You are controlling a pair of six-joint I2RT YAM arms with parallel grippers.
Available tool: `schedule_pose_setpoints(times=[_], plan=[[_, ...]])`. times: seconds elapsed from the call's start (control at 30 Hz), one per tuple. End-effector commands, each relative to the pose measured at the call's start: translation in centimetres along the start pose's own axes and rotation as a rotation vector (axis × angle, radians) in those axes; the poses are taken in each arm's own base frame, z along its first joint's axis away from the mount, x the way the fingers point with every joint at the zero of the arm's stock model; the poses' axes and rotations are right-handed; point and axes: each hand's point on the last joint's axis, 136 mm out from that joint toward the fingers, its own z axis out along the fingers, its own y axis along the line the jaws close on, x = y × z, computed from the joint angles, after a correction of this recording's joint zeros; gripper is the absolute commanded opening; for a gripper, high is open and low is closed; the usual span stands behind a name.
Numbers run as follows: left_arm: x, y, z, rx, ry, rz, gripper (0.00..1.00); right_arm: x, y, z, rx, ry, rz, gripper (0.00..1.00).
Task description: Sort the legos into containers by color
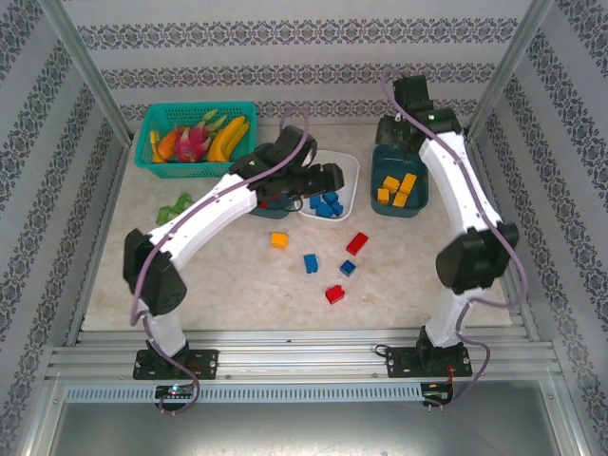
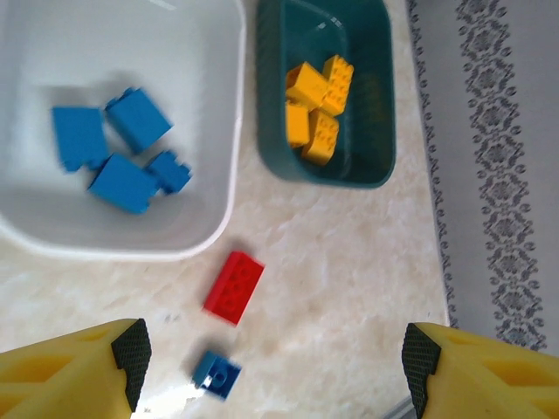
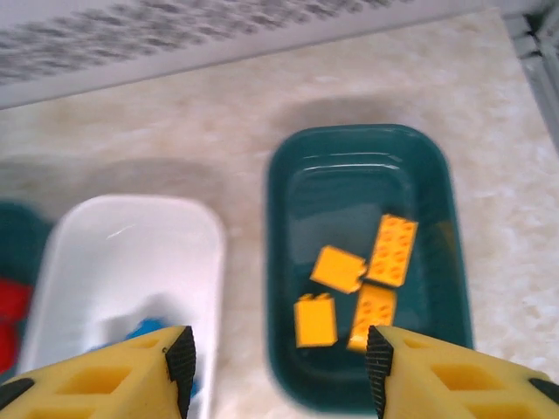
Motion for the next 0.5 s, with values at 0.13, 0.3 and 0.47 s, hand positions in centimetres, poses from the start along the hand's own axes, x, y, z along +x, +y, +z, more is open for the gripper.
schedule_pose_setpoints(times=[0.13,0.3,0.47], plan=[[5.4,4.2,-2.0,-0.072,0.083,0.022,0.78,10.0,2.9,-5.7,-0.14,0.101,-0.026,0.58],[10.8,4.4,-1.4,-0.051,0.219,0.263,0.77,19.1,3.2,-8.8,-0.241,0.261,0.021,0.62],[16.9,4.6,0.5,-0.049,0.339,0.518,0.78,27.6,0.9,-11.1,-0.302,0.441,0.221,0.68]])
